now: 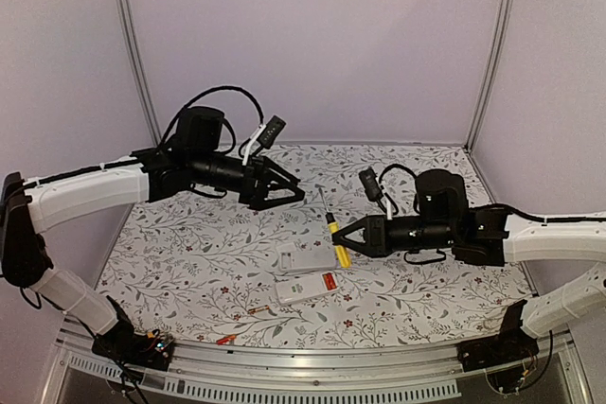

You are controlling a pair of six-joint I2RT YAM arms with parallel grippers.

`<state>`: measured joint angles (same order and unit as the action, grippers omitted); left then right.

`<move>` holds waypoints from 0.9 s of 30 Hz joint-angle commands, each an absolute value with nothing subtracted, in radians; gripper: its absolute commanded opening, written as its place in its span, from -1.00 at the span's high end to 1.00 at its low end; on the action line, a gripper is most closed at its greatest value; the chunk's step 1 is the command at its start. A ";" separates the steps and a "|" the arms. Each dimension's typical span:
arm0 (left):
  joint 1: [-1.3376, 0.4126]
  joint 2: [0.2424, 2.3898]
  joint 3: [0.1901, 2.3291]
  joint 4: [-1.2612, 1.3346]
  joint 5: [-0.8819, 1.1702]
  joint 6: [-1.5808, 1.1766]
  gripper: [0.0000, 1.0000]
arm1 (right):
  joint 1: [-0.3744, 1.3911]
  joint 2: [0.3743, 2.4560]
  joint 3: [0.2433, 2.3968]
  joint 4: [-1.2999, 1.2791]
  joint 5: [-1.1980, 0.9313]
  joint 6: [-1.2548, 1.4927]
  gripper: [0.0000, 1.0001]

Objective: Unload the batteries from the remote control

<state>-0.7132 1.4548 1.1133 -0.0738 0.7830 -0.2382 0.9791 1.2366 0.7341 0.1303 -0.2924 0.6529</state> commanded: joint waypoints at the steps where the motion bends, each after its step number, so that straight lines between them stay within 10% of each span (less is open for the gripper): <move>1: -0.725 1.494 1.109 -0.045 0.875 -0.263 -0.80 | 0.981 1.272 0.795 0.222 -0.471 0.576 1.00; 16: -0.732 1.529 1.103 0.028 0.988 -0.317 0.23 | 0.981 1.359 0.839 0.235 -0.527 0.554 1.00; 27: -0.740 1.555 1.109 0.026 1.014 -0.326 0.40 | 0.981 1.335 0.830 0.240 -0.504 0.553 1.00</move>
<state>-0.7254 1.5352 1.1114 0.0166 0.9890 -0.3241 0.9806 1.3514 0.8127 0.2108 -0.5106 0.5629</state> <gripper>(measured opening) 0.313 0.128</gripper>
